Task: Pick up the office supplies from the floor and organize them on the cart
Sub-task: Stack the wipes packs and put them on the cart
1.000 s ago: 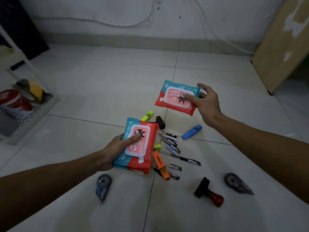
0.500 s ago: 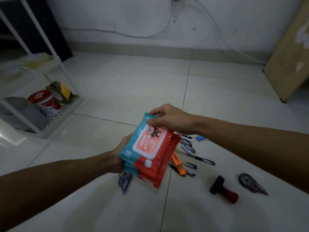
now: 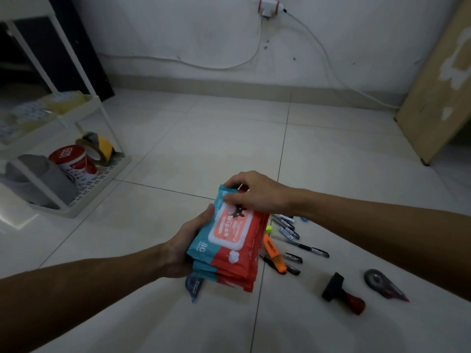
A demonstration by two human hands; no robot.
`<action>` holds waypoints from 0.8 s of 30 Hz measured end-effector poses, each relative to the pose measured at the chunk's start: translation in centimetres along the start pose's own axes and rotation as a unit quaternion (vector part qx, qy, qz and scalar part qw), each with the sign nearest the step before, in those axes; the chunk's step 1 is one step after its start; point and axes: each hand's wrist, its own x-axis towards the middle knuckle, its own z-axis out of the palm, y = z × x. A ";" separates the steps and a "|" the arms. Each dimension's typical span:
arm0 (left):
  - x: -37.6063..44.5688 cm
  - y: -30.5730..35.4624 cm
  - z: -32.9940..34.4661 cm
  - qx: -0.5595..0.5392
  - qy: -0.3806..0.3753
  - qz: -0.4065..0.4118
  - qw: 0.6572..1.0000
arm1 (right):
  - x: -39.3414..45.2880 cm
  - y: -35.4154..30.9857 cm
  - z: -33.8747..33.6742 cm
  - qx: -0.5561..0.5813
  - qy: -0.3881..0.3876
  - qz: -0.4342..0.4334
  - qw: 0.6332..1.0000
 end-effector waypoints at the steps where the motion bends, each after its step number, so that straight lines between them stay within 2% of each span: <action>1: -0.1 -0.1 0.1 0.003 -0.012 -0.004 1.000 | -0.1 -0.1 -0.1 -0.003 -0.002 0.002 1.000; 4: -0.1 -0.5 0.5 0.005 -0.013 -0.022 1.000 | -0.3 -0.5 -0.8 0.013 -0.048 0.035 0.998; 10: -0.3 0.8 0.3 0.079 0.000 -0.047 0.996 | -1.0 -0.4 -1.6 0.033 -0.223 0.120 0.967; 13: -0.5 1.7 -0.2 0.105 0.009 -0.087 0.991 | -1.6 0.4 -1.7 0.093 -0.253 0.154 0.951; 15: -0.5 2.2 -0.4 0.120 0.010 -0.099 0.988 | -1.7 0.9 -1.3 0.139 -0.247 0.181 0.942; 19: -0.5 3.3 -0.8 0.106 0.014 -0.089 0.990 | -1.5 1.4 -0.9 0.173 -0.178 0.224 0.942; 24: 0.1 4.6 -2.0 -0.032 0.012 0.021 0.999 | -1.3 1.6 -2.6 0.271 -0.065 0.241 0.930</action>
